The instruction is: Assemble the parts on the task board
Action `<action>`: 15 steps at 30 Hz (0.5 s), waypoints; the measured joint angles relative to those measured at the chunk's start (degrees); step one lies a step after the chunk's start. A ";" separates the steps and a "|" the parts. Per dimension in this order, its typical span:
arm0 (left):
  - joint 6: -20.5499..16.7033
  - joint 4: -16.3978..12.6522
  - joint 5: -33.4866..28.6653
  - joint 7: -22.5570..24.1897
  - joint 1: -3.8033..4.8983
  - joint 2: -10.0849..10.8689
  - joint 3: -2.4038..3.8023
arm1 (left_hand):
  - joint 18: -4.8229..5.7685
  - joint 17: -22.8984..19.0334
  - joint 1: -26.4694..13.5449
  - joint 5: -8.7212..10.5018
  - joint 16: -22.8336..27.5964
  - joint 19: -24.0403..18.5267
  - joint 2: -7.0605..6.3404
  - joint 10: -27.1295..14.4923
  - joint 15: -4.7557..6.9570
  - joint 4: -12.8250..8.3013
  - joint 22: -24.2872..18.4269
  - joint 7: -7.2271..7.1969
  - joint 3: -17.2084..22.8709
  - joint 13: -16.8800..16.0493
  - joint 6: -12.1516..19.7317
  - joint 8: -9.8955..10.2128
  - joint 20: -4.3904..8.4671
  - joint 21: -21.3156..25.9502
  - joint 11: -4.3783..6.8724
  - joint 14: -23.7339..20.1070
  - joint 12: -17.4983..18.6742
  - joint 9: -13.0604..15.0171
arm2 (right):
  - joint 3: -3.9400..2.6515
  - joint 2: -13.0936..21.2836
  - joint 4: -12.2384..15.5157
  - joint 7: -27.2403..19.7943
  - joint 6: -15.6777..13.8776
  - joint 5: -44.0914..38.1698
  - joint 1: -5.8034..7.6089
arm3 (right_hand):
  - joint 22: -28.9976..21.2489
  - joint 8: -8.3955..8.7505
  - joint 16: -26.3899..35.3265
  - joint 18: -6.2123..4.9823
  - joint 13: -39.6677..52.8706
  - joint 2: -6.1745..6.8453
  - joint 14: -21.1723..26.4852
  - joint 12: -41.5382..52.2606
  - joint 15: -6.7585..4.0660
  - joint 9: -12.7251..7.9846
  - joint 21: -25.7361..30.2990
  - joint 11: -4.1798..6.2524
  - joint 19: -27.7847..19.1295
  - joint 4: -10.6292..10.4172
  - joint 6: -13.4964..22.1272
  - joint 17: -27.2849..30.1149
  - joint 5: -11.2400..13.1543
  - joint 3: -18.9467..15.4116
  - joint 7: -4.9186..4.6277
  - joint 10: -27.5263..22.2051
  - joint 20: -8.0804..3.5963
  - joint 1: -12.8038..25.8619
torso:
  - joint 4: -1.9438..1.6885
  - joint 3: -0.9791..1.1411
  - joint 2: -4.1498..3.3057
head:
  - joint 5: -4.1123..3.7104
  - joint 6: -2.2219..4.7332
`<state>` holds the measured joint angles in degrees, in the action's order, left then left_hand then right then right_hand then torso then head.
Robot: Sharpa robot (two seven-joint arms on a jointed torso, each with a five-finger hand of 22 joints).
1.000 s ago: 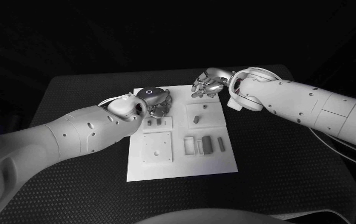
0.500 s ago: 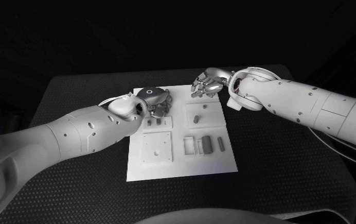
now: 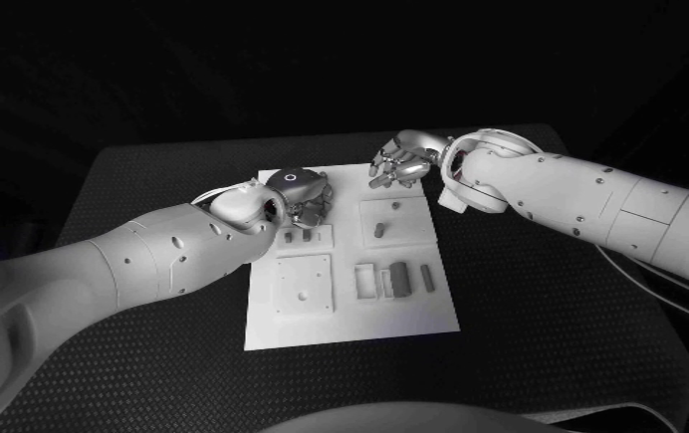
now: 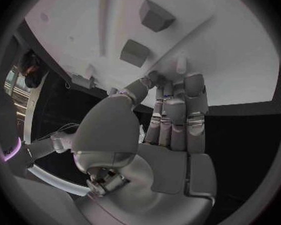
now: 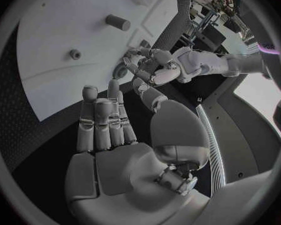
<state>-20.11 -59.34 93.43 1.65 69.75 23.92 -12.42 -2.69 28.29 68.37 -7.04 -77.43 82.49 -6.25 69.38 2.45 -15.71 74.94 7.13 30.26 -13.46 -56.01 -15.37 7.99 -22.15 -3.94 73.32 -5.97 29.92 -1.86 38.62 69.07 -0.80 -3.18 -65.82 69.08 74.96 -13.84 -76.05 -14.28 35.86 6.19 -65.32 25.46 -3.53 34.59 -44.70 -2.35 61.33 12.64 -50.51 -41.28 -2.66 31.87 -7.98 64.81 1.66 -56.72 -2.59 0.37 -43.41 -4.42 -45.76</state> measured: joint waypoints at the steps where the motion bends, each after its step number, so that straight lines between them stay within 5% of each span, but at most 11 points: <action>1: 0.04 0.00 0.00 0.00 0.00 -0.01 0.00 | 0.00 0.00 0.00 0.00 0.00 -0.10 0.00 0.14 -0.01 0.00 0.00 -0.18 0.00 -0.06 -0.19 0.00 0.10 -0.23 0.14 0.01 0.00 0.00 | 0.00 -0.01 0.00 0.00 0.00 0.00 0.00 | 0.00 0.00 0.00 0.00 0.00 0.00 -0.06 0.00 0.06 0.00 0.00 0.00 0.00 0.00 0.00 0.00 0.00 0.00 0.00 0.00 0.00 0.00 | 0.00 0.00 0.00 | -0.01 0.00; 15: 0.28 0.46 0.03 -0.02 0.03 -0.24 0.07 | 0.01 -0.01 1.09 0.01 0.04 -0.19 1.09 1.24 -0.10 -0.77 -0.01 0.02 1.09 -0.33 -1.56 -0.55 0.19 -0.51 0.76 0.10 0.00 -0.03 | 0.01 -0.04 0.05 -0.01 0.00 0.00 0.00 | 0.00 0.00 0.00 0.00 0.00 0.00 -0.07 0.00 0.07 -0.01 0.00 0.00 0.00 0.00 -0.07 0.00 0.00 0.00 0.07 0.00 0.00 0.00 | 0.01 -0.03 -0.01 | -0.14 -0.09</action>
<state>-19.83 -58.88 93.46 1.63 69.78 23.69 -12.35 -2.68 28.28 69.46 -7.04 -77.39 82.29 -5.16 70.61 2.35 -16.47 74.93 7.15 31.35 -13.79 -57.57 -15.92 8.19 -22.67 -3.18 73.42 -5.97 29.90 -1.85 38.58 69.12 -0.81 -3.18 -65.81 69.08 74.96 -13.84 -76.05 -14.28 35.86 6.19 -65.39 25.46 -3.46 34.58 -44.70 -2.35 61.33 12.64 -50.58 -41.28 -2.66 31.87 -7.91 64.81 1.67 -56.72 -2.58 0.34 -43.42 -4.55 -45.85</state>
